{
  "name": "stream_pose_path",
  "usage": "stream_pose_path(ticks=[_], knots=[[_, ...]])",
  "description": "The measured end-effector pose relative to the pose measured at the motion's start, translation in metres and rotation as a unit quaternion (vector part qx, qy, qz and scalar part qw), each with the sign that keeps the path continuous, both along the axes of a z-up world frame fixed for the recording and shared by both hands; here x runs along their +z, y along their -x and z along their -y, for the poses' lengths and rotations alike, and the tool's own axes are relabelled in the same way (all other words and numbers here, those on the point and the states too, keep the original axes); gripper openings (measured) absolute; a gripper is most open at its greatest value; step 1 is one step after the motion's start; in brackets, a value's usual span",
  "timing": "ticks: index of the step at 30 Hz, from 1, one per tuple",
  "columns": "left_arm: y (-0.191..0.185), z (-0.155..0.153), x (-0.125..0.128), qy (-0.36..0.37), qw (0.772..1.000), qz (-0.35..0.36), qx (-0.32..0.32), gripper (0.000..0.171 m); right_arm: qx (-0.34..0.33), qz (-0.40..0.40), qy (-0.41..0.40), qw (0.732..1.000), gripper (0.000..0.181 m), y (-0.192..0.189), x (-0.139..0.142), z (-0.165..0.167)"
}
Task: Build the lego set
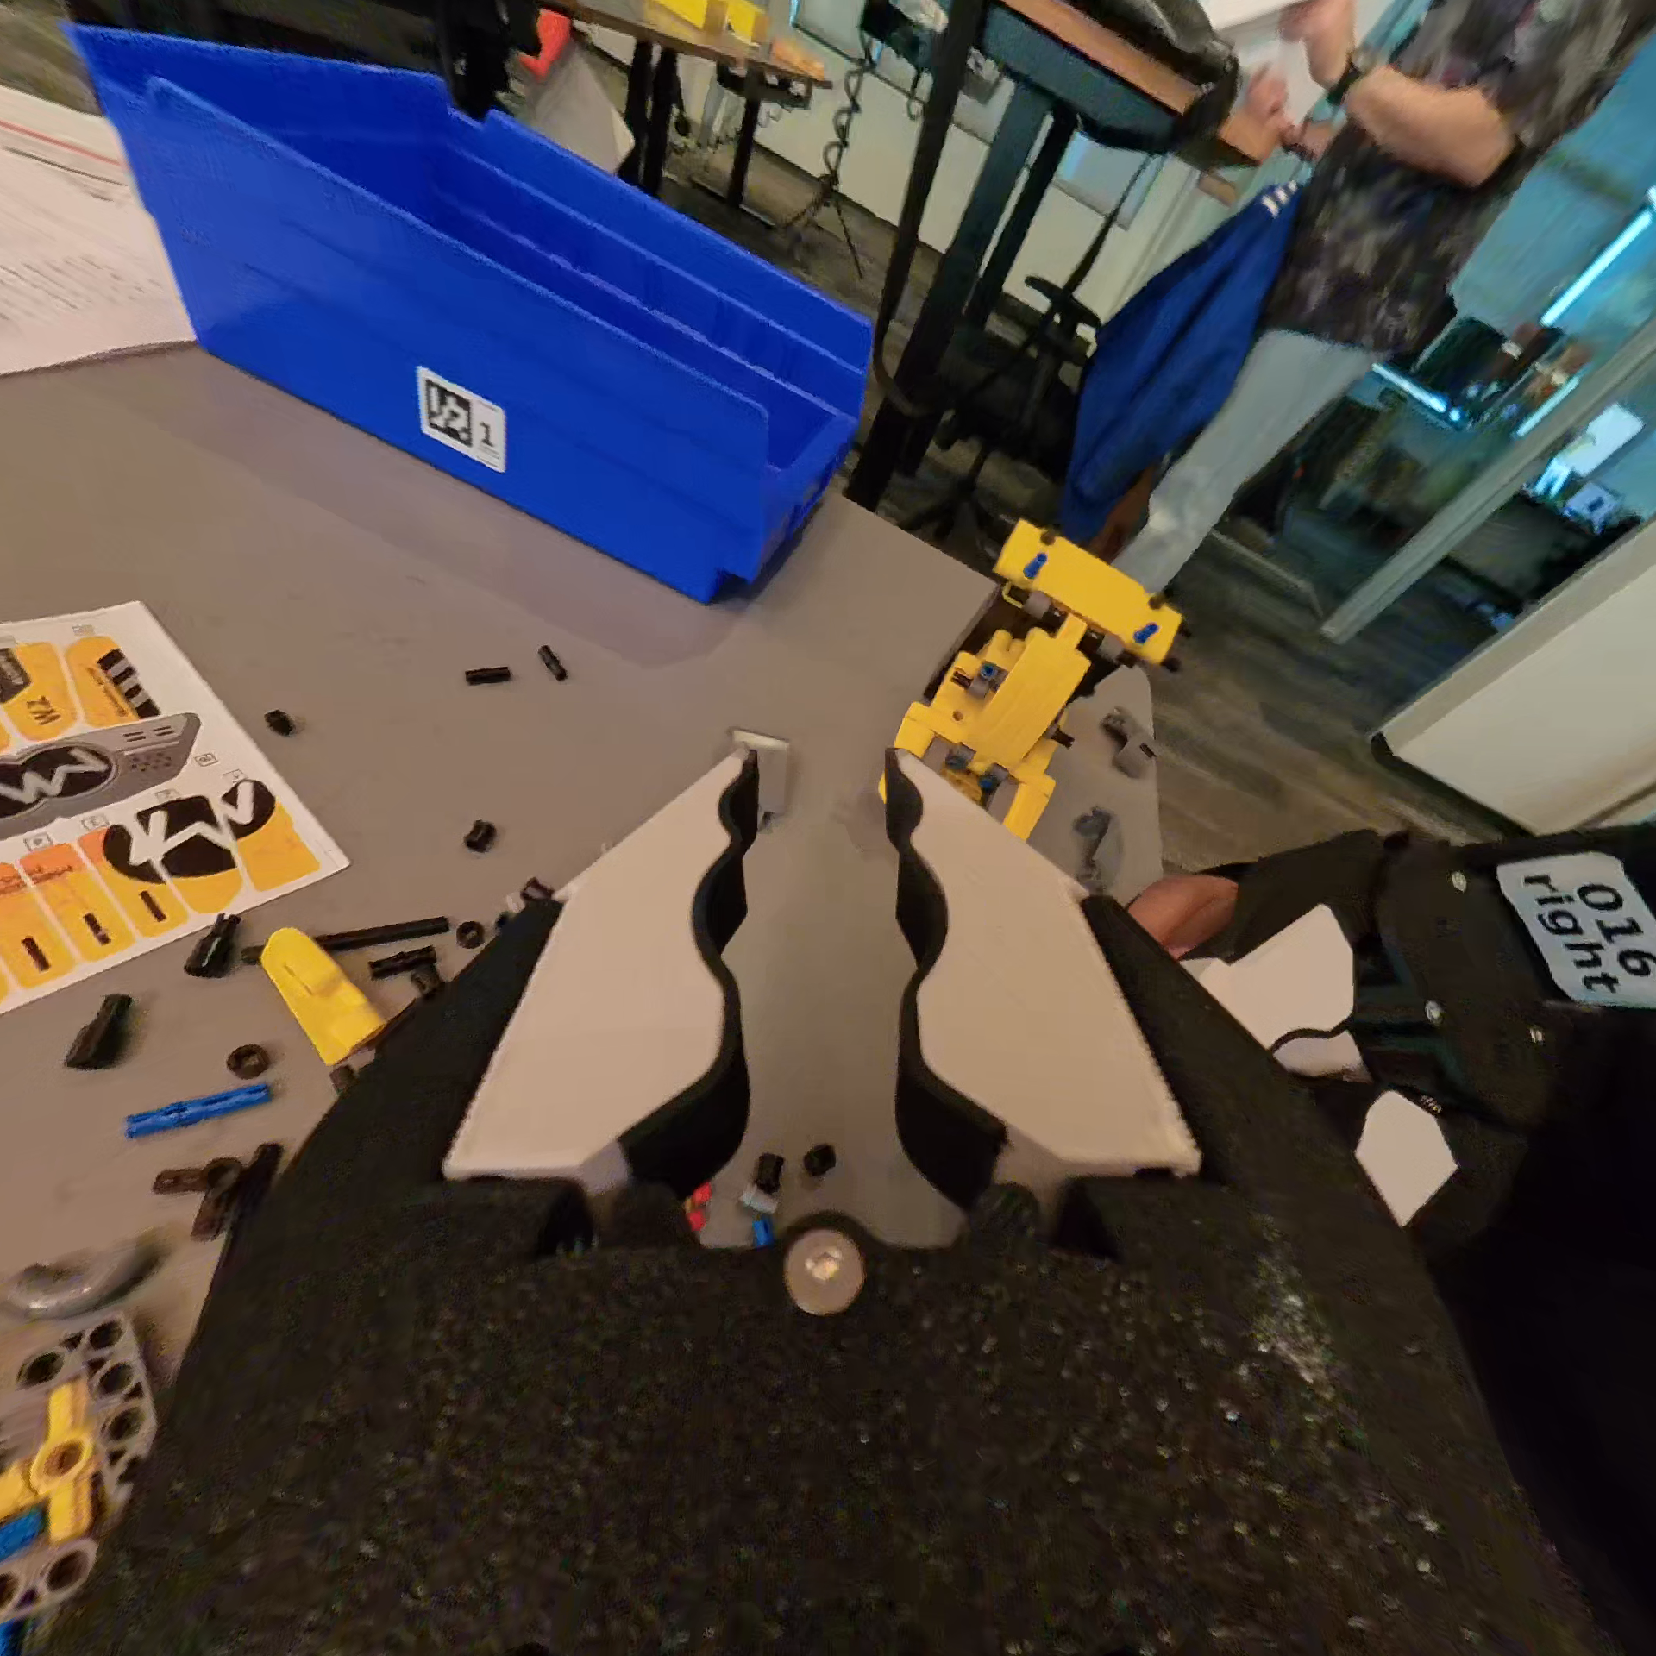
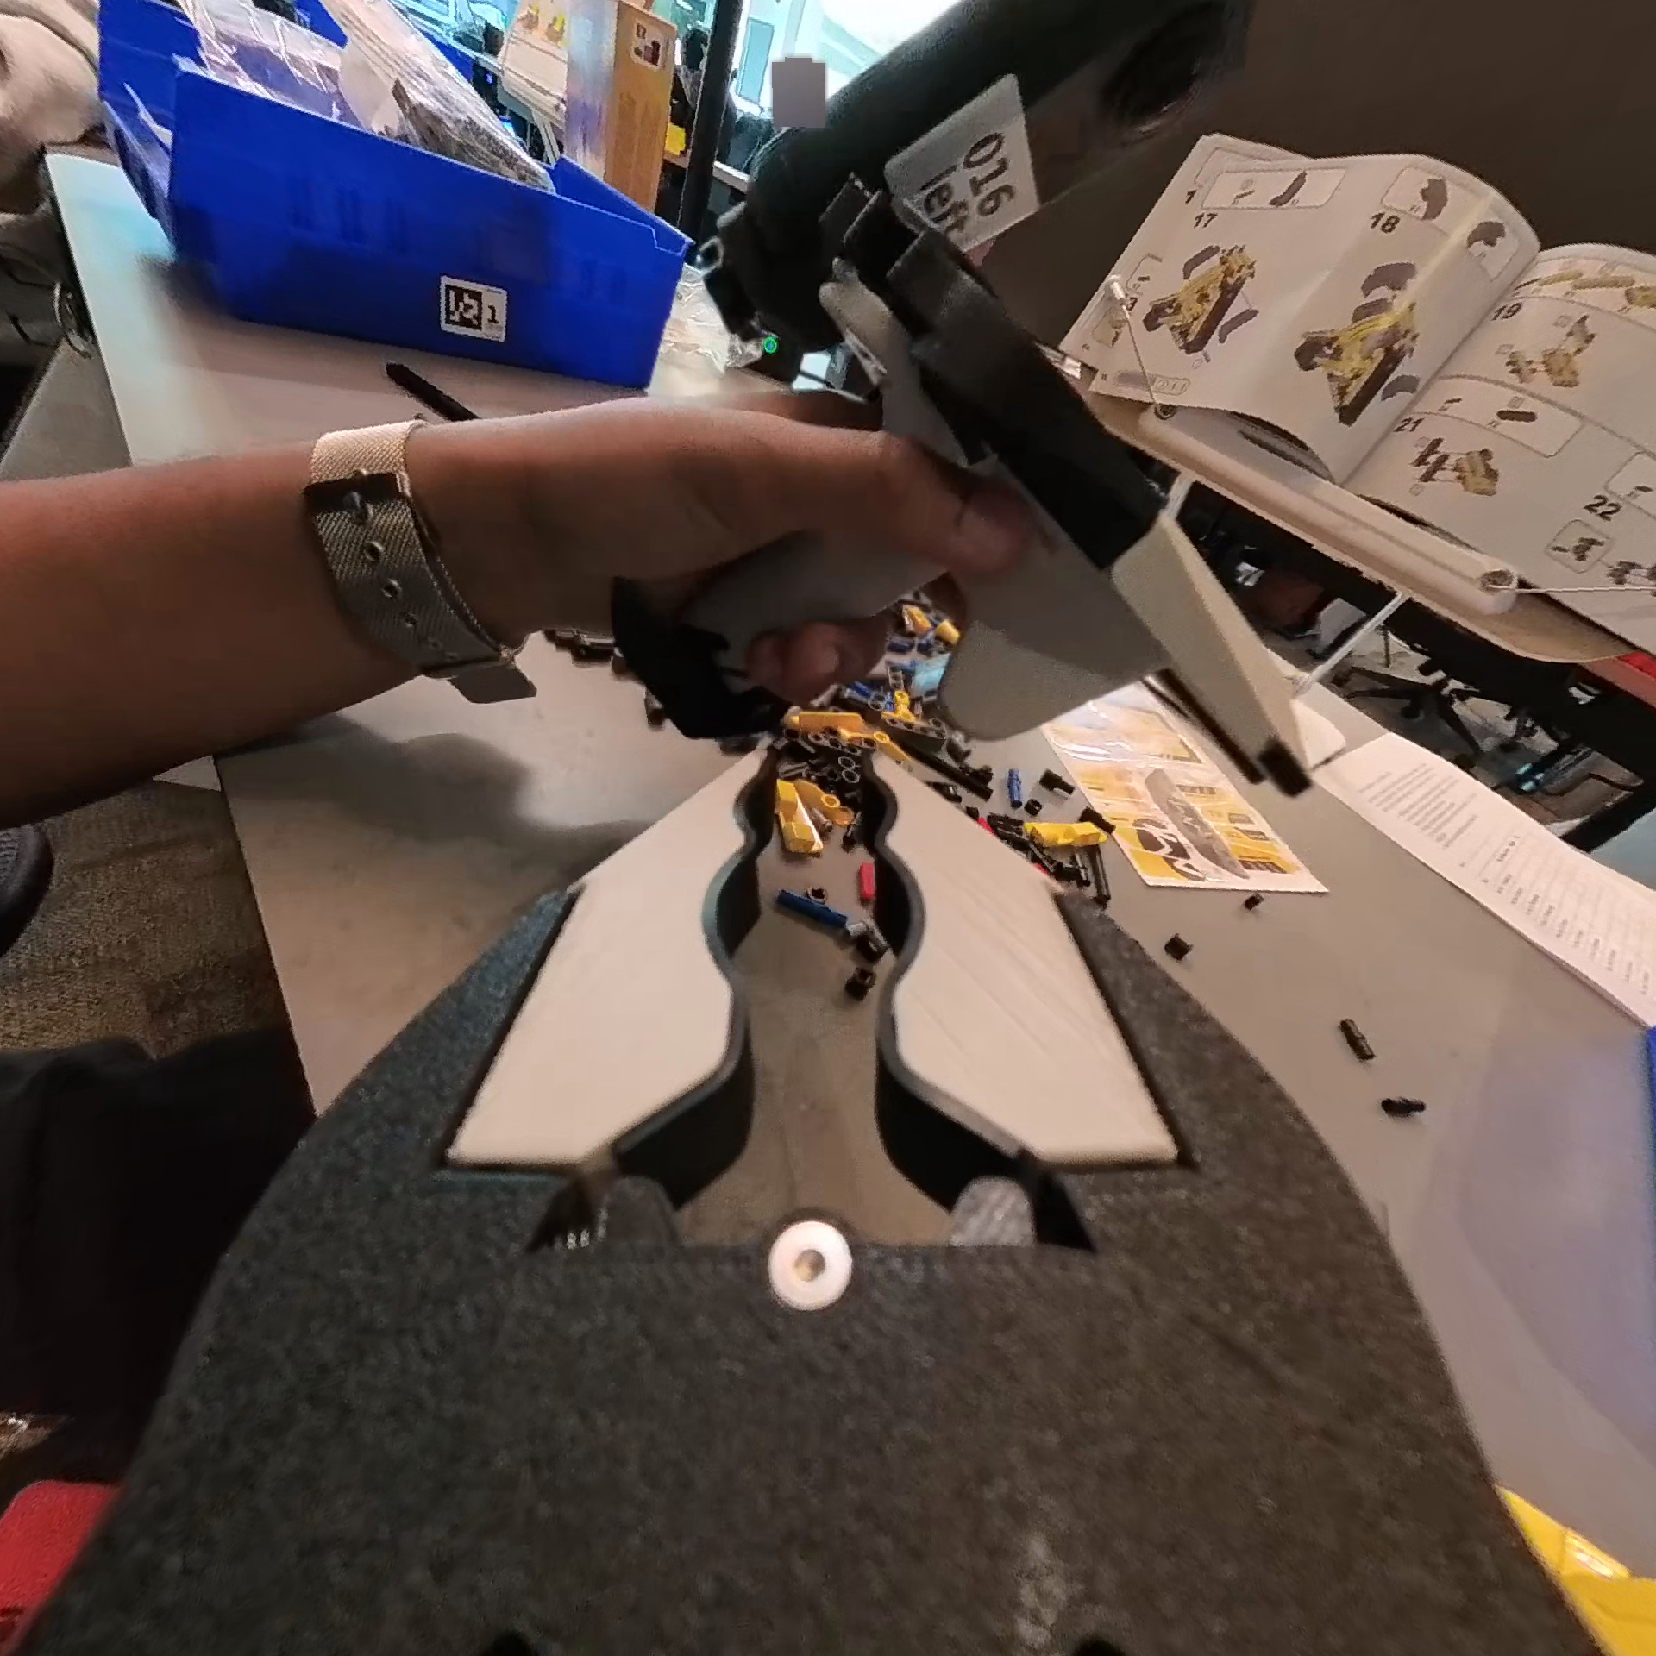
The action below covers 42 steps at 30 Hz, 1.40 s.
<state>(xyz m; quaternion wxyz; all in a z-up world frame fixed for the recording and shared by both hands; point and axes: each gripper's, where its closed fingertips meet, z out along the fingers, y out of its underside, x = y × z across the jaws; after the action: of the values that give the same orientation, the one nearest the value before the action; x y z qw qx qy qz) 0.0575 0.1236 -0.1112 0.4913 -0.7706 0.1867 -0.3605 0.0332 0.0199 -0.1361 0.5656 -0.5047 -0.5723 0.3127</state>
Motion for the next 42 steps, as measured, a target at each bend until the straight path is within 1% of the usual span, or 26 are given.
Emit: stream_pose_path(ticks=[3, 5, 9, 12, 14, 19, 28, 33, 36, 42], knots=[[0.017, -0.006, -0.001, 0.002, 0.999, -0.007, 0.037, 0.027, 0.002, -0.006, 0.003, 1.000, 0.018, -0.001, 0.002, 0.000], [0.027, -0.008, 0.004, -0.006, 0.999, 0.000, 0.054, 0.027, 0.002, -0.009, 0.004, 1.000, 0.018, -0.001, 0.003, 0.000], [0.037, -0.009, 0.013, -0.004, 0.997, 0.052, 0.063, 0.027, 0.004, -0.014, 0.005, 1.000, 0.018, -0.002, 0.004, 0.000], [0.038, -0.008, 0.018, 0.005, 0.994, 0.092, 0.054, 0.027, 0.006, -0.014, 0.007, 1.000, 0.018, -0.002, 0.004, 0.000], [0.038, -0.007, 0.019, 0.007, 0.993, 0.103, 0.052, 0.028, 0.006, -0.014, 0.007, 1.000, 0.018, -0.002, 0.004, 0.000], [0.035, -0.008, 0.017, 0.010, 0.994, 0.094, 0.051, 0.028, 0.006, -0.017, 0.008, 1.000, 0.018, -0.002, 0.005, 0.000], [0.022, -0.005, 0.008, 0.030, 0.996, 0.080, 0.025, 0.028, 0.007, -0.023, 0.012, 1.000, 0.017, -0.003, 0.006, 0.000], [0.021, -0.006, 0.001, 0.034, 0.997, 0.056, 0.029, 0.028, 0.007, -0.022, 0.014, 1.000, 0.017, -0.003, 0.006, 0.000], [0.020, -0.006, -0.001, 0.037, 0.998, 0.054, 0.026, 0.028, 0.007, -0.023, 0.012, 1.000, 0.017, -0.003, 0.006, 0.000], [0.020, -0.007, -0.004, 0.039, 0.998, 0.044, 0.030, 0.028, -0.014, -0.051, -0.011, 0.999, 0.017, -0.008, 0.015, -0.004]])
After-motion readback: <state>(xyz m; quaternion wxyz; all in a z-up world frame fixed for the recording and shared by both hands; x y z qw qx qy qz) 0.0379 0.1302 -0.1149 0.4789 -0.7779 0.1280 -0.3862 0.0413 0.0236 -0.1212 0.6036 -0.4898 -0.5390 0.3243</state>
